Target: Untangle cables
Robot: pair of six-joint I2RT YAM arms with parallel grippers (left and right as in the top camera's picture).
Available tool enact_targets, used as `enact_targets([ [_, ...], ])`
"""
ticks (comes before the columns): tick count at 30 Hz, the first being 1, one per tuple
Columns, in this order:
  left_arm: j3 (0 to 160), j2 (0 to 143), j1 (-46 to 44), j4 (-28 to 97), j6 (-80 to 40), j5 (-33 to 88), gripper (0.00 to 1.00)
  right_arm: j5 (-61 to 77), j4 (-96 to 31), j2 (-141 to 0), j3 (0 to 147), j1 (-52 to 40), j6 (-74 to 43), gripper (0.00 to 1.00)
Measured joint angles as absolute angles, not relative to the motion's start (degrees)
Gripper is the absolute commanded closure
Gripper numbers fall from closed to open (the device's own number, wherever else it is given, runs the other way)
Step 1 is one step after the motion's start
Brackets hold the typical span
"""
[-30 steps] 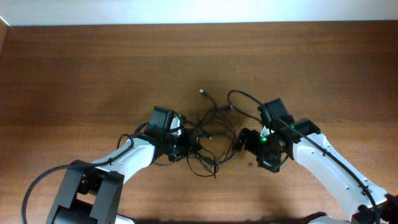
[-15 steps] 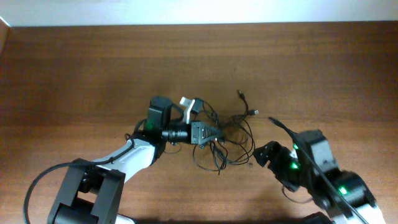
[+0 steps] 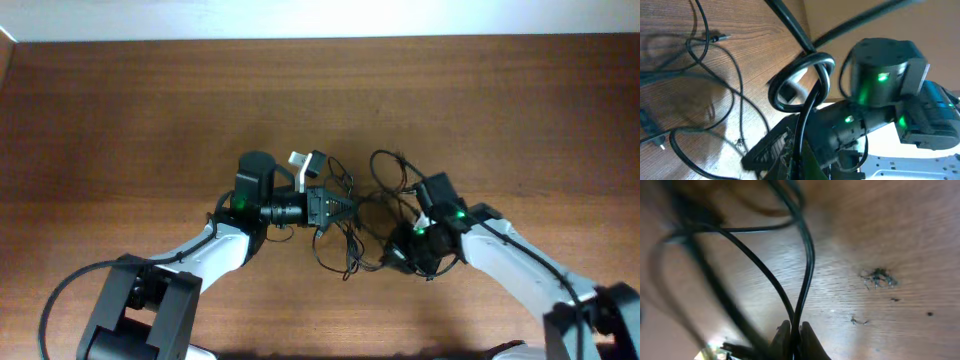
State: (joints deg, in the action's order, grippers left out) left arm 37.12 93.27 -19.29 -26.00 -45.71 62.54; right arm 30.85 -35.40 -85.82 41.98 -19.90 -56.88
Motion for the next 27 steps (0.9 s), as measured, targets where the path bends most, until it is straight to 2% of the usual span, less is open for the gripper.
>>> enact_targets([
  [2,37.12,93.27,-19.29,-26.04,-46.33,60.86,1.00,30.48,-35.62,-78.43,41.98,-17.52,-51.16,0.96],
  [6,37.12,93.27,-20.86,-26.06,-46.72,55.16,1.00,30.70,-37.52,-60.29,42.04,-19.22,-44.82,0.96],
  [10,37.12,93.27,-23.05,-25.76,-49.39,50.68,1.00,29.95,-38.35,-52.31,42.04,-20.84,-43.20,0.96],
  [11,37.17,93.25,-23.07,-24.60,-49.76,49.15,0.99,28.99,-39.62,-50.78,42.04,-21.06,-43.03,0.96],
  [12,37.19,93.25,-23.11,-22.52,-50.50,47.42,0.93,28.01,-40.47,-49.45,42.04,-21.10,-43.00,0.95],
  [13,37.32,93.23,-23.20,-20.69,-51.31,45.91,0.97,26.81,-41.39,-48.29,42.04,-21.10,-42.92,0.88],
  [14,37.41,93.23,-23.22,-17.12,-53.28,43.88,1.00,24.91,-42.92,-47.68,42.04,-21.10,-43.20,0.67],
  [15,37.39,93.23,-23.22,-14.70,-54.17,42.48,1.00,23.24,-44.12,-47.66,42.06,-21.12,-43.64,0.28],
  [16,37.39,93.23,-23.22,-12.88,-54.54,41.50,1.00,22.11,-45.12,-47.79,42.09,-21.12,-43.90,0.10],
  [17,37.41,93.25,-23.16,-11.29,-55.40,40.62,1.00,21.17,-45.74,-48.42,42.09,-21.12,-44.40,0.02],
  [20,37.43,93.23,-23.11,-4.54,-69.52,37.56,1.00,19.11,-49.39,-54.33,42.19,-21.12,-46.78,0.01],
  [22,37.52,93.23,-23.14,-1.19,-80.60,36.36,1.00,23.05,-48.18,-59.44,42.19,-21.17,-47.00,0.01],
  [25,37.78,93.25,-23.18,8.62,-97.62,36.23,1.00,35.59,-44.91,-65.45,42.19,-23.35,-30.09,0.01],
  [27,37.65,93.25,-23.11,8.78,-105.91,38.65,1.00,40.77,-44.40,-67.83,42.19,-25.61,-21.47,0.03],
])
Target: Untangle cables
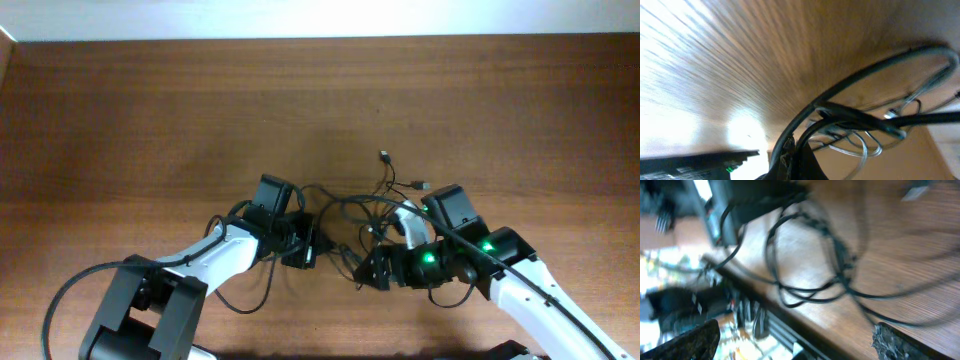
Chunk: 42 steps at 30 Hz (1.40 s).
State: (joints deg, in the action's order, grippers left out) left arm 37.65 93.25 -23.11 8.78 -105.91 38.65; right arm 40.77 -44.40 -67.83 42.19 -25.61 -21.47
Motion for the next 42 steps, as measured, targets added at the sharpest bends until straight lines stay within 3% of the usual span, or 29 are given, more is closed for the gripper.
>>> enact_targets([
  [5,37.67,93.25,-20.58,5.63,-112.27,42.02,1.00,44.47,-32.32,-67.94,42.11,-27.46,-4.49,0.03],
  [8,37.67,93.25,-19.03,4.97,-112.84,44.25,1.00,36.80,-28.23,-67.96,42.11,-31.00,-1.93,0.04],
  [12,37.67,93.25,-18.55,4.91,-113.10,46.59,1.00,22.46,-25.54,-68.51,42.13,-40.01,-0.84,0.23],
  [13,37.67,93.25,-18.57,4.86,-113.23,47.05,1.00,17.89,-25.17,-69.36,42.13,-42.11,-1.15,0.29],
  [14,37.65,93.25,-18.57,4.86,-113.23,47.31,1.00,15.00,-24.08,-70.13,42.09,-43.99,-1.26,0.44],
  [16,37.67,93.25,-18.55,4.69,-113.25,48.71,1.00,12.64,-23.00,-71.20,42.11,-45.89,-1.67,0.89],
  [17,37.67,93.25,-18.57,4.51,-113.25,49.25,1.00,12.16,-22.85,-72.18,42.11,-46.63,-1.89,0.96],
  [18,37.67,93.25,-18.57,4.03,-113.25,49.74,0.95,12.32,-22.76,-74.04,42.11,-47.31,-3.62,0.96],
  [19,37.67,93.25,-18.55,3.79,-113.16,49.76,0.83,14.90,-22.65,-74.30,42.22,-47.31,-5.87,0.96],
  [20,37.65,93.25,-18.55,3.68,-111.13,49.56,0.60,17.72,-22.72,-74.30,43.09,-47.24,-7.14,0.96],
  [21,37.67,93.25,-18.55,3.60,-107.24,48.99,0.27,22.85,-23.03,-73.95,45.34,-46.81,-8.10,0.96],
  [23,37.67,93.25,-18.50,3.16,-96.09,45.91,0.01,29.47,-23.18,-72.18,49.15,-44.93,-9.93,0.96],
  [28,37.39,93.25,-16.03,-9.74,-67.66,48.01,0.01,36.58,-23.51,-69.89,53.28,-34.11,-21.65,0.96],
  [32,37.41,93.23,-10.87,-10.57,-53.56,54.13,0.01,38.63,-23.55,-69.89,53.28,-25.89,-34.28,0.96],
  [34,37.39,92.86,-8.54,-10.61,-50.13,57.17,0.23,38.89,-23.57,-69.89,53.28,-22.06,-39.29,0.96],
  [37,37.39,85.93,-7.51,-10.85,-49.28,59.88,0.30,38.89,-23.99,-69.89,53.25,-20.75,-38.30,0.96],
  [40,37.41,76.90,-9.82,-10.72,-56.01,58.41,0.58,38.61,-23.99,-69.89,53.28,-20.75,-36.36,0.96],
  [41,37.50,76.25,-12.10,-8.84,-59.70,56.71,0.65,38.44,-23.99,-69.89,53.28,-20.75,-36.05,0.96],
  [42,37.50,76.31,-13.98,-6.35,-63.02,55.22,0.65,38.39,-24.05,-69.89,53.28,-20.75,-35.90,0.96],
])
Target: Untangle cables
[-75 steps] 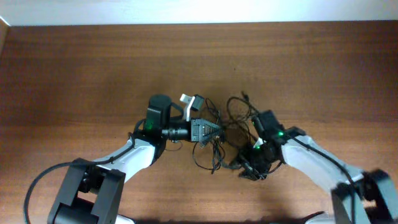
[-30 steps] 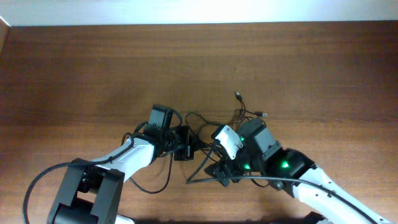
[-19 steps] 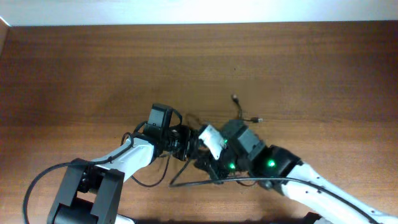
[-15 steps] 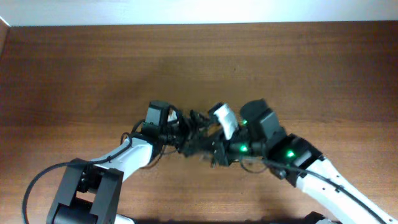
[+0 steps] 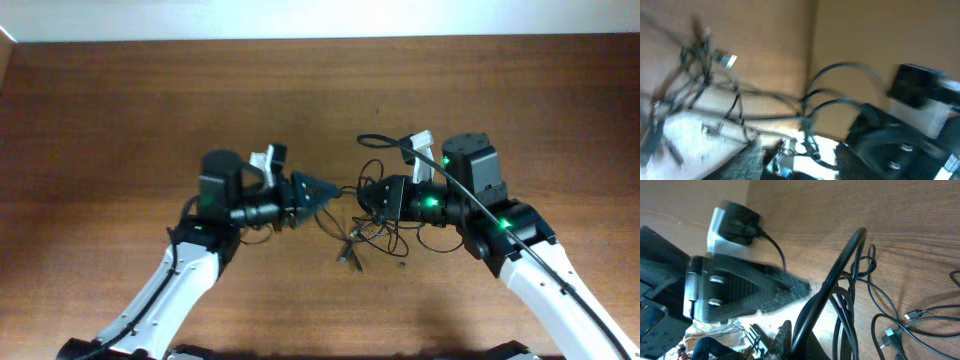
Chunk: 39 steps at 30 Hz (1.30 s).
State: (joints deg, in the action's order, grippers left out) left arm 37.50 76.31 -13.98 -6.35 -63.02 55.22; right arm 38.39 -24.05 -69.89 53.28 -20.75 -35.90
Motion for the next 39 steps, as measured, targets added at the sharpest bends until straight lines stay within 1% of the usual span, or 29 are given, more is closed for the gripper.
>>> enact_targets([
  [1,37.52,76.42,-15.49,-2.42,-67.59,53.95,0.57,38.04,-24.16,-69.89,53.25,-20.75,-35.79,0.96],
  [2,37.45,76.60,-16.47,0.12,-72.86,53.06,0.55,37.69,-24.25,-69.89,53.25,-20.75,-35.73,0.96],
  [4,37.43,76.66,-16.64,0.89,-78.37,52.88,0.50,36.73,-24.86,-69.89,53.28,-20.75,-35.73,0.96],
  [6,37.43,76.66,-16.64,0.71,-84.55,52.84,0.48,36.05,-24.88,-69.89,53.28,-20.75,-35.70,0.96],
  [7,37.43,76.66,-16.67,0.67,-86.17,52.53,0.49,36.03,-24.86,-69.89,53.28,-20.75,-35.75,0.96],
  [8,37.43,76.66,-16.67,0.67,-87.22,52.21,0.55,35.86,-24.86,-69.89,53.28,-20.75,-35.73,0.96],
  [11,37.32,76.69,-17.96,-1.89,-89.80,50.35,0.55,35.83,-24.86,-69.89,53.25,-20.75,-35.75,0.96],
  [14,37.34,76.77,-22.17,-9.45,-90.28,46.59,0.57,35.81,-24.91,-69.91,53.28,-20.75,-35.77,0.96],
  [19,37.34,78.35,-26.37,-9.98,-91.48,41.85,0.61,35.81,-24.88,-69.89,53.28,-20.75,-35.73,0.96],
  [21,37.23,81.21,-27.79,-14.13,-92.84,41.47,0.63,35.57,-25.04,-69.91,53.25,-20.75,-35.75,0.96],
  [23,37.15,83.83,-28.56,-21.12,-93.71,41.25,0.66,35.40,-24.88,-69.89,53.28,-20.75,-35.75,0.96],
  [25,37.17,85.95,-28.62,-23.05,-94.61,41.32,0.68,35.14,-25.10,-69.91,53.28,-20.75,-35.77,0.96],
  [28,37.10,87.24,-28.60,-26.92,-95.61,41.25,0.78,35.00,-24.86,-69.91,53.28,-20.75,-35.73,0.96],
  [32,37.12,87.29,-29.58,-28.60,-95.70,40.47,0.76,35.00,-24.91,-69.91,53.28,-20.75,-35.77,0.96],
  [34,37.12,87.46,-31.81,-28.84,-95.72,38.68,1.00,34.98,-25.26,-69.91,53.28,-20.75,-35.77,0.96],
  [38,37.28,89.49,-32.77,-29.80,-95.57,37.23,1.00,34.94,-25.63,-70.00,53.25,-20.75,-35.77,0.96],
  [39,37.50,90.76,-32.84,-30.00,-94.00,37.21,1.00,34.74,-25.78,-70.13,53.25,-20.75,-35.77,0.96],
])
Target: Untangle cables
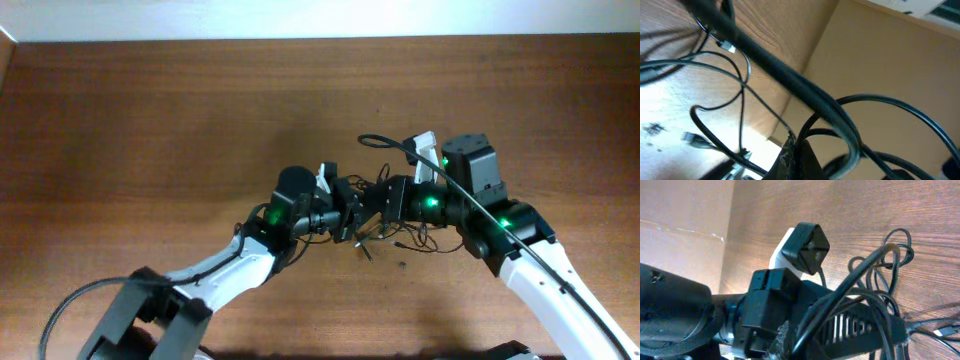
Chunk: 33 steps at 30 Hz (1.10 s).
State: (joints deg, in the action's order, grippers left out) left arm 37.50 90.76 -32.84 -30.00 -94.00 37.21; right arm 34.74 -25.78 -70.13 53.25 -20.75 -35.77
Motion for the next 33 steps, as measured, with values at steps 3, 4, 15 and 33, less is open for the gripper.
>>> enact_targets([
  [3,37.52,91.50,-28.32,-29.58,-80.07,39.79,1.00,31.88,-28.82,-70.32,53.41,-20.75,-35.68,0.96],
  [4,37.50,91.50,-25.30,-29.34,-76.93,42.33,1.00,28.27,-32.40,-70.30,53.56,-20.78,-35.62,0.96],
  [15,36.84,83.11,-4.78,-40.12,-71.57,71.40,0.21,12.58,-40.75,-70.30,56.31,-23.35,-36.18,0.96],
  [33,37.54,81.52,-10.44,-12.75,-74.46,56.71,1.00,36.58,-30.09,-70.89,54.15,-20.60,-23.66,0.95],
])
